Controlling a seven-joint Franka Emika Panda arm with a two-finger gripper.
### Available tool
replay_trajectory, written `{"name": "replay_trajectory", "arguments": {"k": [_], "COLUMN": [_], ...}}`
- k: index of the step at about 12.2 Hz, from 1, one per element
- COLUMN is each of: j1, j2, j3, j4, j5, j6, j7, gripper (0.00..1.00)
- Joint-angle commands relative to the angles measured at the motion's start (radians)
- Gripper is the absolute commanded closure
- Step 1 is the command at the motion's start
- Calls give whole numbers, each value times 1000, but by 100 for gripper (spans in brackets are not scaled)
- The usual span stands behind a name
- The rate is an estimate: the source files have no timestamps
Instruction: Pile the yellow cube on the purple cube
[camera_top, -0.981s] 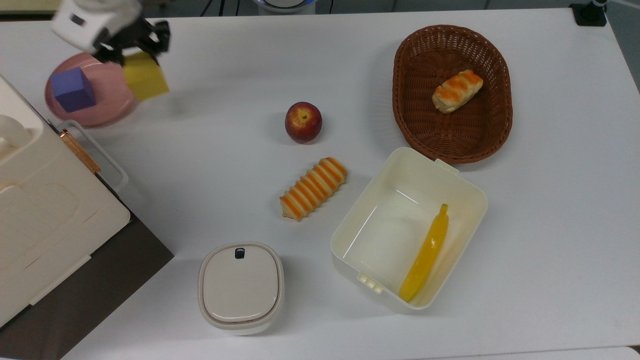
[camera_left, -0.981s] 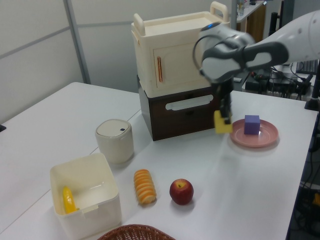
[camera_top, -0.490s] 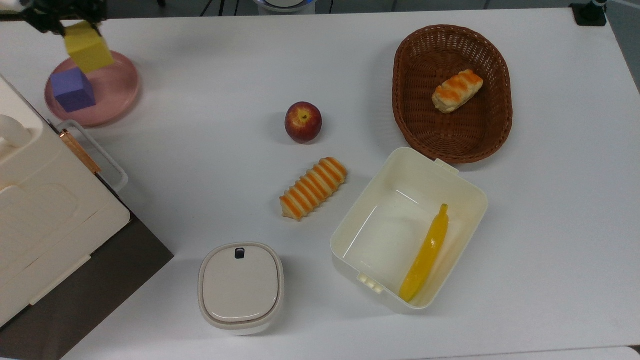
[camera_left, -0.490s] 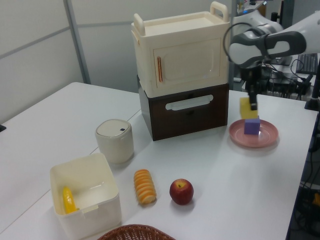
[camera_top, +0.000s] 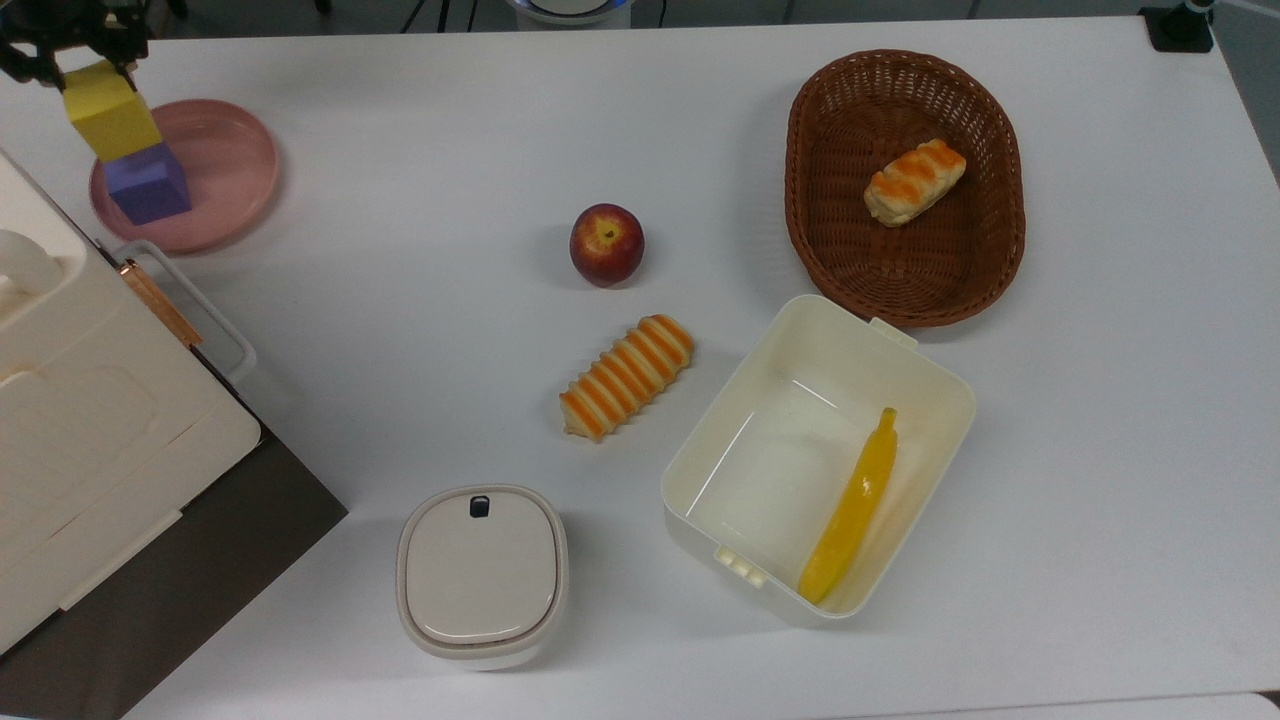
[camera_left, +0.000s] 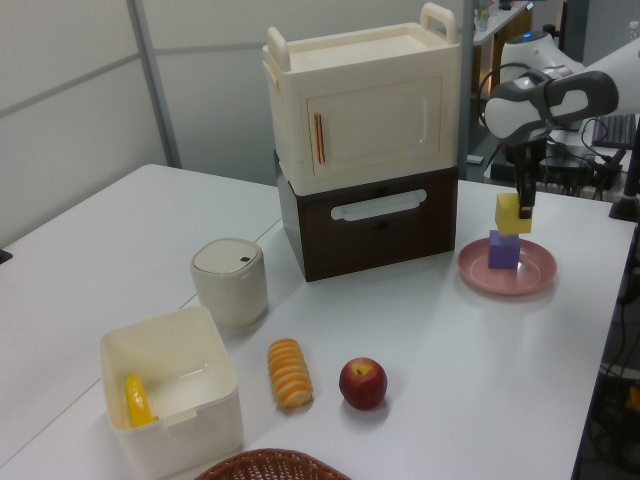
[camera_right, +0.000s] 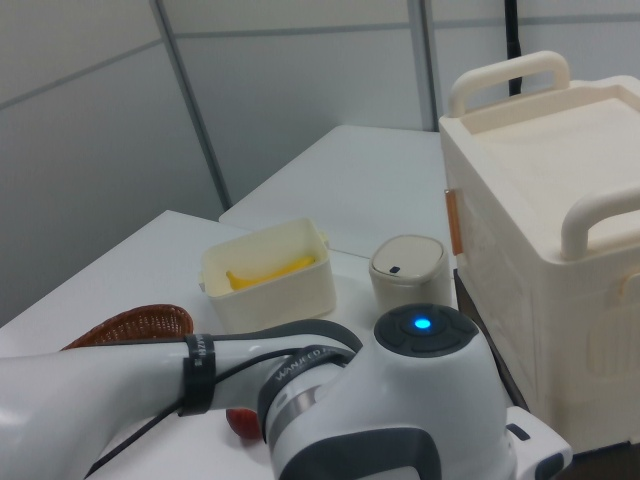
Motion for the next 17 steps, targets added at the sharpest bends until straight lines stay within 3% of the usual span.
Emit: {"name": "replay_trajectory", "arguments": {"k": [1,3,5,11,14,17], "j1": [1,1,2,2,14,134], "j2": [30,56,63,34,-38,-92], "j3": [0,1,1,3,17,20], "j4": [27,30,30,30,32,32], "j5": [4,4,6,6,6,9], "j6": [22,67,73,39,-63,-143], "j7": [-22,-10,-9,-10,13,215], "gripper": [53,40,3,0,0,0]}}
